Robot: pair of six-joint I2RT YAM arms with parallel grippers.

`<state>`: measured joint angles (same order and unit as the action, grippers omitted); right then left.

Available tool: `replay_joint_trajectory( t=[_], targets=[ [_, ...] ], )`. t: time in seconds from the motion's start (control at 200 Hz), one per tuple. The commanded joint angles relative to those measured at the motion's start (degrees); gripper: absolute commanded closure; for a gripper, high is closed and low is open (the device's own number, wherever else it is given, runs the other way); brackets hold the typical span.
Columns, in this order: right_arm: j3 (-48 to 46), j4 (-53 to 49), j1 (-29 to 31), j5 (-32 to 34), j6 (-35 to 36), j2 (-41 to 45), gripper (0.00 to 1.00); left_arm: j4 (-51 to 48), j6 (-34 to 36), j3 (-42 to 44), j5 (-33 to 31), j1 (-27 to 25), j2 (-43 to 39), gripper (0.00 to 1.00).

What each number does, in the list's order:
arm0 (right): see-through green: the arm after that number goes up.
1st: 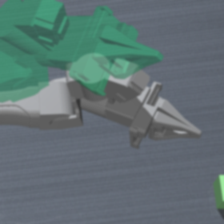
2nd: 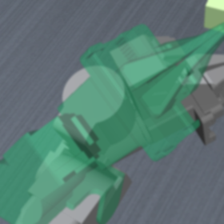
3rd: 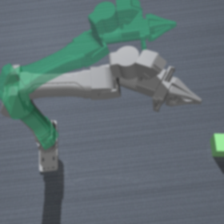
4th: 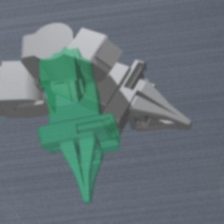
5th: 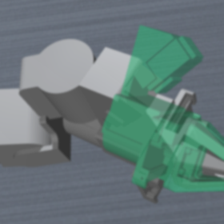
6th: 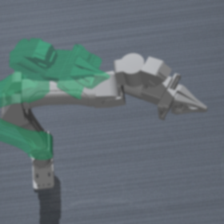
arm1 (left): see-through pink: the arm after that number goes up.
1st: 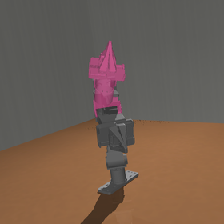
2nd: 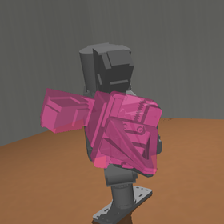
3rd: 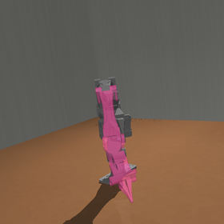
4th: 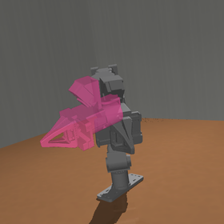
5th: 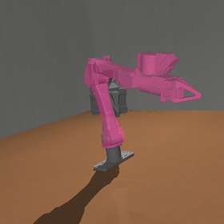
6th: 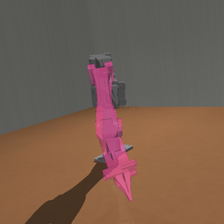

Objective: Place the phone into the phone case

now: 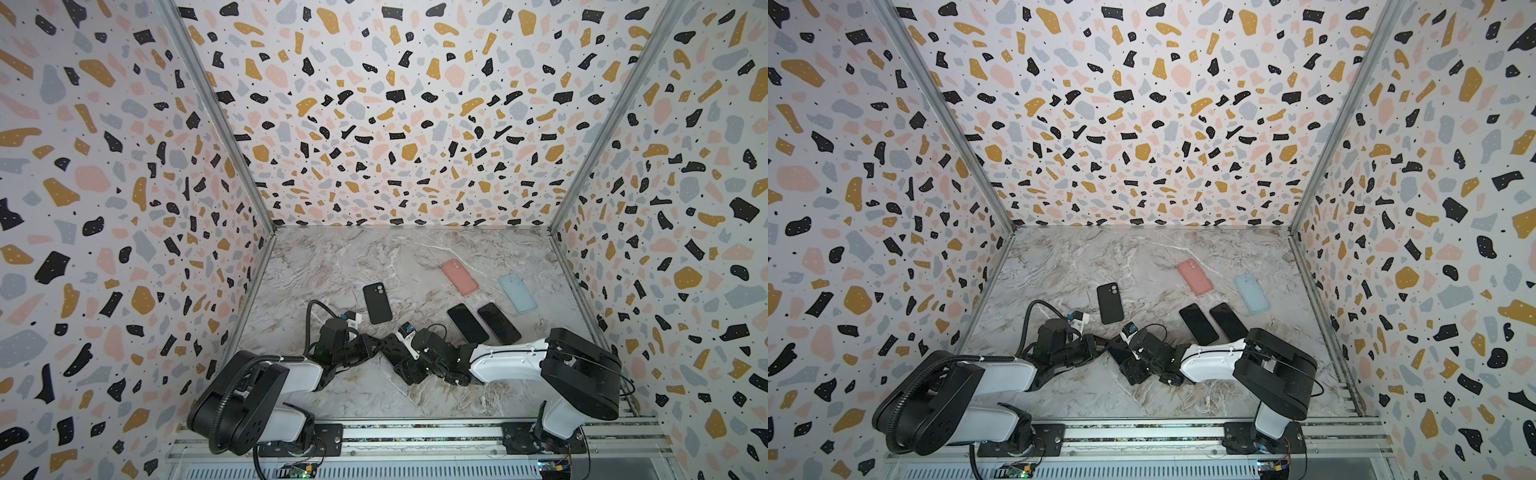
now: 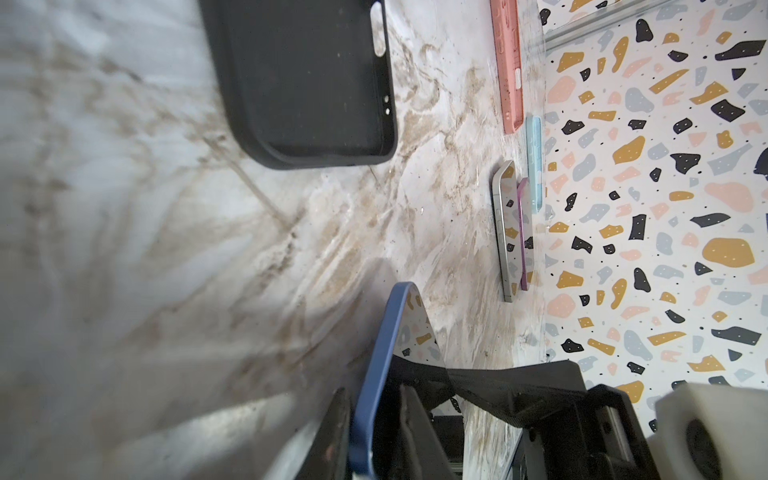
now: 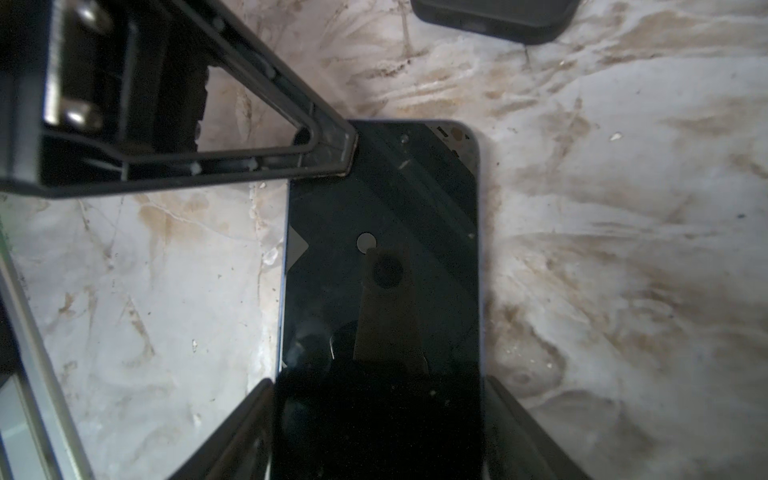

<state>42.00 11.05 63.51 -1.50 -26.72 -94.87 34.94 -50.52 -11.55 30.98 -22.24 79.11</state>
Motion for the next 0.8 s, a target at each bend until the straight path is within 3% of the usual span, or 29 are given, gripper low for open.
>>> replay_joint_trajectory(
  t=[0.0, 0.455, 0.796],
  targets=[
    [-0.03, -1.38, 0.04, -1.40, -0.01, -0.45, 0.50, 4.98, 0.20, 0.74, 2.32, -0.67, 0.40, 0.85],
    [0.58, -2.79, 0.06, -0.54, -0.53, 1.84, 0.36, 2.77, -0.89, 1.03, 1.18, -0.68, -3.18, 1.00],
    [4.54, -9.78, 0.07, 3.56, -0.63, 7.13, 0.21, 0.10, -1.80, -1.84, 0.78, -0.63, -5.62, 1.00]
  ],
)
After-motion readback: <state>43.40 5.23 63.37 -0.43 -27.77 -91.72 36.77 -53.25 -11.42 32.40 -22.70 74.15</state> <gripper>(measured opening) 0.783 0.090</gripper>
